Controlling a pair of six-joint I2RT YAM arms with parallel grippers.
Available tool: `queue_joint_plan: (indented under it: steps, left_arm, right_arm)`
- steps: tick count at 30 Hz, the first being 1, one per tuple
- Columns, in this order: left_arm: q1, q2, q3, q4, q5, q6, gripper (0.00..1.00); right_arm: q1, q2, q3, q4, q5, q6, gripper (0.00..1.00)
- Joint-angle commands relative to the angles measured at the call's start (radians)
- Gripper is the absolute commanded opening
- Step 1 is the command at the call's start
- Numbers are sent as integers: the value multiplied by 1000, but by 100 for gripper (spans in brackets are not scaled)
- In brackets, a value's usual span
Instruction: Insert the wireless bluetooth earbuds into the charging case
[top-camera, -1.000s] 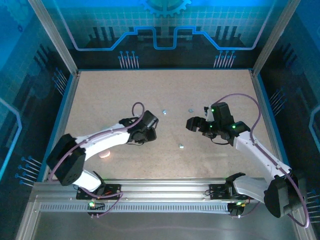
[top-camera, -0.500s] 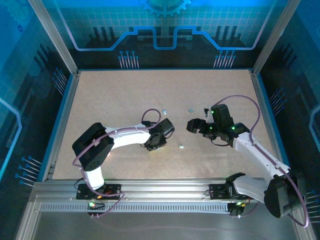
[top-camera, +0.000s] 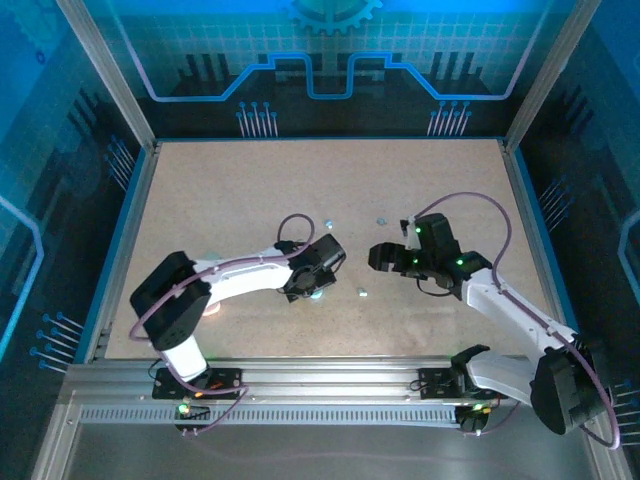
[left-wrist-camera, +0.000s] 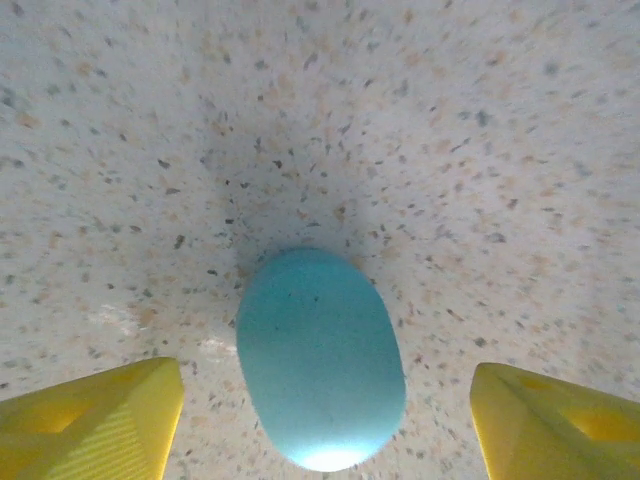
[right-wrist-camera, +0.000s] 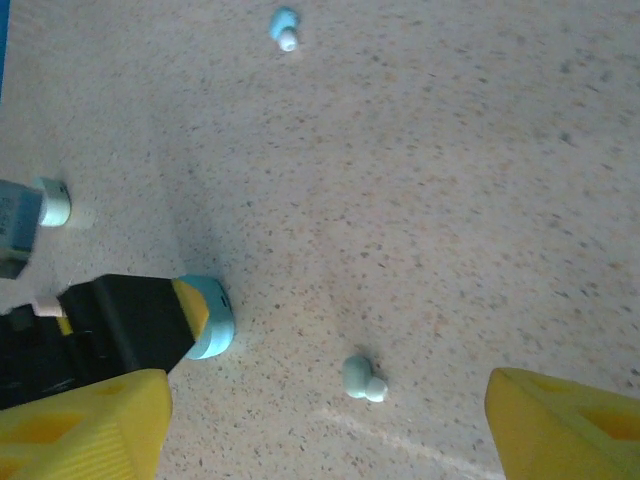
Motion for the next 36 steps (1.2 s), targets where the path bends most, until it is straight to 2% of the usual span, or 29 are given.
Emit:
queue_joint_plan:
  steps: [1, 5, 7, 10, 12, 18, 26, 30, 36]
  left_arm:
    - [22, -141, -59, -2, -89, 63, 85]
    - [86, -330, -181, 63, -129, 191, 86]
    - [124, -437, -248, 96, -142, 260, 86]
    - [190, -602, -330, 86, -175, 300, 96]
    - [234, -704, -392, 119, -161, 354, 99]
    - [331, -906, -480, 148, -116, 448, 99]
    - [344, -947, -501, 165, -108, 482, 99]
    - [345, -943, -494, 171, -98, 496, 99]
    - [346, -944, -489, 177, -101, 516, 99]
  right_arm:
    - [95, 42, 5, 105, 72, -100, 82]
    - [237, 133, 18, 210, 89, -281, 82]
    - [316, 189, 32, 241, 142, -402, 82]
    - [409, 268, 34, 307, 181, -572, 81]
    - [445, 323, 34, 353, 215, -622, 80]
    - [472, 474, 52, 481, 182, -645, 78]
    - [489, 599, 108, 525, 176, -655, 78]
    - [490, 644, 118, 548, 182, -662, 71]
    - [490, 698, 124, 559, 191, -675, 67]
